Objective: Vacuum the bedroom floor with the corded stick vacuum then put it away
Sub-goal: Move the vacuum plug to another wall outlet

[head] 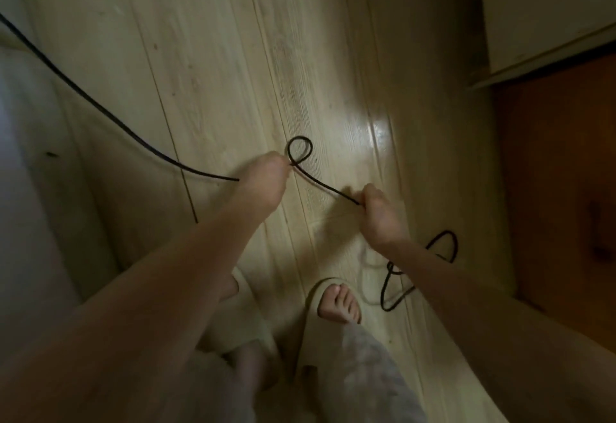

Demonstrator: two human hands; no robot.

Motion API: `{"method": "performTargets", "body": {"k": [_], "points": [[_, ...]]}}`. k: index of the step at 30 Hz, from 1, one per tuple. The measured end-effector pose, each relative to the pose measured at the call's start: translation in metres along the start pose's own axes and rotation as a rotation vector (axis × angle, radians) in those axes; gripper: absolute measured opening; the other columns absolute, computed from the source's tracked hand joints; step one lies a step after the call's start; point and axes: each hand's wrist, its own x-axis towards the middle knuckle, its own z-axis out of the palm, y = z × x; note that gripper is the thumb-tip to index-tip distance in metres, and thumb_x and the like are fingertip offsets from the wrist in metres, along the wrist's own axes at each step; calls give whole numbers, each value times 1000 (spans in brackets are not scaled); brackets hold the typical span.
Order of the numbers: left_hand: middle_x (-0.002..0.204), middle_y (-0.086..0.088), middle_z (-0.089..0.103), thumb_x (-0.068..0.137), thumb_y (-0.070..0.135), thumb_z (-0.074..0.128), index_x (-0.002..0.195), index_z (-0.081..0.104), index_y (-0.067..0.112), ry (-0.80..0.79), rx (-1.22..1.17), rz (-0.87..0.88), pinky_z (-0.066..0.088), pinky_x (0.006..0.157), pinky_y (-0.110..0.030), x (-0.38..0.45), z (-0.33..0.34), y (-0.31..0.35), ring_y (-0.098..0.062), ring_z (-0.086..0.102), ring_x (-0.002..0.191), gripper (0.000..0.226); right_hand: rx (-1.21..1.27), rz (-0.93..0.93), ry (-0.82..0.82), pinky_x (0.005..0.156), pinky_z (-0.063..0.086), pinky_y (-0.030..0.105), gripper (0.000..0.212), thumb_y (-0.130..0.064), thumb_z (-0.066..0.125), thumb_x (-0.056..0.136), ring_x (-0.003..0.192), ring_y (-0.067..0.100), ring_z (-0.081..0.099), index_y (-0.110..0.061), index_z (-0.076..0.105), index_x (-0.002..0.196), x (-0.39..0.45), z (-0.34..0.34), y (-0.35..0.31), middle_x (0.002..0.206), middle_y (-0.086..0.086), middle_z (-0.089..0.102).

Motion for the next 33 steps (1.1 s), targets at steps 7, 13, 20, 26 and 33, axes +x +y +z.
{"method": "performTargets", "body": {"k": [7, 13, 20, 26, 33], "points": [[106, -12, 58, 97, 1, 40, 117, 55, 3, -6, 166, -288, 44, 75, -31, -41, -65, 5, -24, 57, 92, 25, -122, 421, -36, 76, 52, 34, 25, -3, 40, 95, 97, 32, 62, 2, 61, 109, -45, -75, 14, 104, 17, 63], [162, 1, 10, 98, 26, 52, 155, 8, 23, 6, 70, 267, 0, 121, -38, -81, -96, 49, -22, -2, 149, 71, 382, 129, -145, 49, 40, 18, 19, -15, 56, 95, 49, 5, 52, -7, 70, 85, -72, -122, -47, 62, -1, 62], [159, 7, 20, 102, 33, 40, 153, 22, 22, 45, 95, 629, -5, 118, -26, -109, -152, 75, -9, 2, 148, 55, 639, -41, -303, 45, 34, 12, 23, -20, 60, 95, 44, -1, 43, -12, 70, 76, -124, -191, -70, 61, -2, 58], [92, -7, 65, 102, 29, 42, 100, 59, 15, 8, 264, 622, 32, 111, -31, -117, -192, 88, -23, 63, 99, 22, 496, -69, -224, 53, 37, 17, 23, -27, 58, 95, 53, 1, 45, -23, 66, 74, -151, -220, -69, 63, -9, 57], [100, -19, 63, 94, 11, 56, 105, 56, 3, 101, 228, -142, 46, 70, -38, -125, -212, 32, -35, 62, 92, 13, 119, 137, -32, 54, 38, 23, 18, -24, 47, 101, 66, 11, 51, -14, 57, 89, -156, -217, -22, 77, 0, 55]]}}
